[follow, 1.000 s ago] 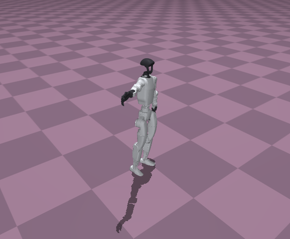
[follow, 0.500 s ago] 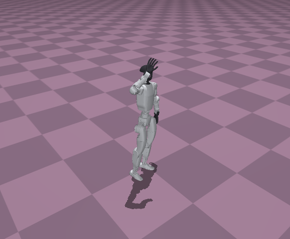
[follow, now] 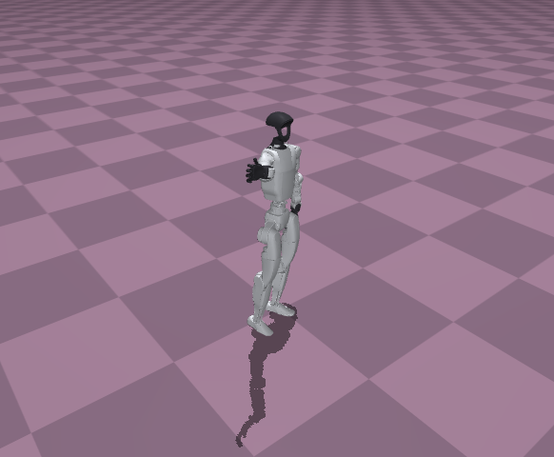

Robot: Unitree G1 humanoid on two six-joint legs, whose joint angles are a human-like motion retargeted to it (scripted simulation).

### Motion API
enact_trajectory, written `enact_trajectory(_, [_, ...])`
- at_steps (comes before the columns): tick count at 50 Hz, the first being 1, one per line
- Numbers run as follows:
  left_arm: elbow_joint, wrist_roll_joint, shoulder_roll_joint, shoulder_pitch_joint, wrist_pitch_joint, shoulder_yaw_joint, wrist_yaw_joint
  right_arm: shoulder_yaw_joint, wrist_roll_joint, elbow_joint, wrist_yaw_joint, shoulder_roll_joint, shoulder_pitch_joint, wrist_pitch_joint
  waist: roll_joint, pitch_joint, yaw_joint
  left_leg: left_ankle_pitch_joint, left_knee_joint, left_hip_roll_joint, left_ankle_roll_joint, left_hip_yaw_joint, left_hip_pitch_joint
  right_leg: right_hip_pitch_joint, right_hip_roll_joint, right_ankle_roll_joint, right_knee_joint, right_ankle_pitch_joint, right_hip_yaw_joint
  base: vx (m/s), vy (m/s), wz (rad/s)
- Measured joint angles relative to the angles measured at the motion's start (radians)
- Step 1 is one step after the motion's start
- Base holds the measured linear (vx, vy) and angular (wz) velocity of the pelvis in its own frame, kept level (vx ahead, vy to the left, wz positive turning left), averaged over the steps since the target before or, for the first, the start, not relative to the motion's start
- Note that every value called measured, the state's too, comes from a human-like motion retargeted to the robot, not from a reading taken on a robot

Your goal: In place motions

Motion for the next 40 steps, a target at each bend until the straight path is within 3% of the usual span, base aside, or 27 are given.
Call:
enact_trajectory(2, [0.002, -0.002, -0.005, 0.007, -0.001, 0.005, 0.0, -0.065, 0.135, 0.037, 0.026, 0.027, 0.009, -0.057, 0.005, -0.003, -0.006, -0.001, 0.001, 0.0, 0.0, -0.001, -0.001, -0.001, 0.002, -0.001, 0.0, 0.0, 0.0, 0.0, 0.0, 0.0])
enact_trajectory(5, [0.018, 0.005, -0.008, 0.01, 0.003, 0.004, -0.006, -0.121, 0.233, 0.022, -0.07, 0.082, 0.02, -0.189, 0.012, -0.008, -0.008, -0.004, 0.001, 0.0, 0.002, 0.0, -0.001, -0.004, 0.004, -0.002, 0.0, 0.0, 0.005, 0.0, 0.0, 0.0])
enact_trajectory(7, [0.031, 0.015, -0.004, 0.007, 0.008, 0.0, -0.01, -0.104, 0.202, -0.012, -0.182, 0.106, 0.022, -0.27, 0.014, -0.012, -0.005, -0.006, 0.001, 0.0, 0.002, 0.004, 0.001, -0.006, 0.004, -0.003, 0.0, 0.001, 0.009, 0.0, 0.0, 0.0])
enact_trajectory(9, [0.042, 0.023, 0.0, 0.003, 0.011, -0.007, -0.013, -0.055, 0.134, -0.059, -0.285, 0.124, 0.015, -0.289, 0.016, -0.015, -0.004, -0.008, 0.001, 0.0, 0.002, 0.008, 0.003, -0.005, 0.005, -0.004, 0.001, 0.001, 0.012, 0.0, 0.0, 0.0])
enact_trajectory(12, [0.046, 0.029, 0.007, -0.005, 0.008, -0.02, -0.018, 0.054, 0.0, -0.173, -0.34, 0.136, -0.005, -0.245, 0.019, -0.013, -0.004, -0.009, 0.0, 0.001, 0.003, 0.014, 0.01, 0.0, 0.006, -0.006, 0.002, 0.001, 0.015, 0.0, 0.0, 0.0])
enact_trajectory(15, [0.037, 0.033, 0.016, -0.019, 0.004, -0.03, -0.021, 0.191, -0.19, -0.324, -0.285, 0.092, -0.012, -0.16, 0.021, -0.008, -0.001, -0.009, -0.001, 0.001, 0.003, 0.018, 0.016, 0.006, 0.005, -0.008, 0.003, 0.001, 0.014, 0.0, 0.0, 0.0])
enact_trajectory(19, [0.022, 0.012, 0.022, -0.041, -0.007, -0.034, -0.009, 0.389, -0.561, -0.563, -0.177, -0.061, -0.036, -0.008, 0.021, -0.005, 0.001, -0.007, -0.003, 0.0, 0.0, 0.018, 0.015, 0.01, 0.003, -0.008, 0.002, 0.0, 0.009, 0.0, 0.0, 0.0])
enact_trajectory(22, [0.012, -0.015, 0.026, -0.057, -0.014, -0.038, -0.011, 0.54, -0.848, -0.765, -0.077, -0.213, -0.1, 0.027, 0.019, -0.001, -0.005, -0.003, -0.005, -0.001, -0.002, 0.013, 0.013, 0.014, 0.001, -0.009, 0.001, -0.001, 0.0, 0.01, -0.02, 0.2])
enact_trajectory(25, [0.0, -0.03, 0.037, -0.073, -0.017, -0.047, -0.022, 0.718, -1.05, -0.997, 0.01, -0.382, -0.229, -0.011, 0.011, 0.007, -0.007, -0.001, -0.004, -0.001, -0.004, 0.007, 0.012, 0.019, 0.0, -0.011, 0.001, -0.004, -0.009, 0.0, -0.02, 0.19])
enact_trajectory(28, [-0.016, -0.03, 0.064, -0.079, -0.025, -0.061, -0.027, 0.908, -1.118, -1.207, 0.027, -0.494, -0.39, -0.103, -0.013, 0.01, -0.011, 0.002, -0.005, -0.003, -0.006, 0.001, 0.012, 0.024, -0.003, -0.013, 0.002, -0.006, -0.016, 0.0, 0.0, 0.0])
enact_trajectory(33, [-0.024, -0.021, 0.05, -0.069, -0.037, -0.063, -0.02, 1.124, -1.106, -1.251, -0.112, -0.498, -0.609, -0.231, -0.004, 0.012, -0.022, 0.002, -0.005, -0.005, -0.006, 0.0, 0.016, 0.027, -0.004, -0.013, 0.001, -0.006, -0.016, 0.0, 0.01, -0.02])
enact_trajectory(35, [-0.018, -0.013, 0.015, -0.071, -0.034, -0.062, -0.021, 1.143, -1.104, -1.147, -0.162, -0.481, -0.644, -0.197, 0.024, 0.017, -0.017, 0.001, -0.005, -0.004, -0.004, 0.002, 0.016, 0.026, -0.003, -0.012, 0.001, -0.005, -0.013, -0.01, 0.07, -0.11])
enact_trajectory(37, [-0.009, -0.003, -0.021, -0.074, -0.027, -0.062, -0.022, 1.087, -1.074, -1.001, -0.176, -0.463, -0.609, -0.106, 0.052, 0.022, -0.012, 0.001, -0.005, -0.004, -0.003, 0.003, 0.015, 0.024, -0.002, -0.01, 0.001, -0.005, -0.012, 0.0, 0.05, -0.05])
enact_trajectory(38, [-0.004, 0.0, -0.037, -0.074, -0.024, -0.061, -0.02, 1.032, -1.043, -0.918, -0.189, -0.447, -0.566, -0.057, 0.064, 0.023, -0.011, 0.001, -0.005, -0.004, -0.003, 0.003, 0.014, 0.023, -0.002, -0.01, 0.0, -0.005, -0.013, 0.0, 0.0, 0.0])
enact_trajectory(40, [0.009, 0.004, -0.044, -0.069, -0.021, -0.051, -0.014, 0.764, -0.953, -0.748, -0.252, -0.385, -0.335, 0.014, 0.064, 0.021, -0.021, 0.003, -0.005, -0.005, -0.003, -0.001, 0.012, 0.023, -0.004, -0.008, -0.001, -0.006, -0.016, 0.0, 0.0, 0.0])
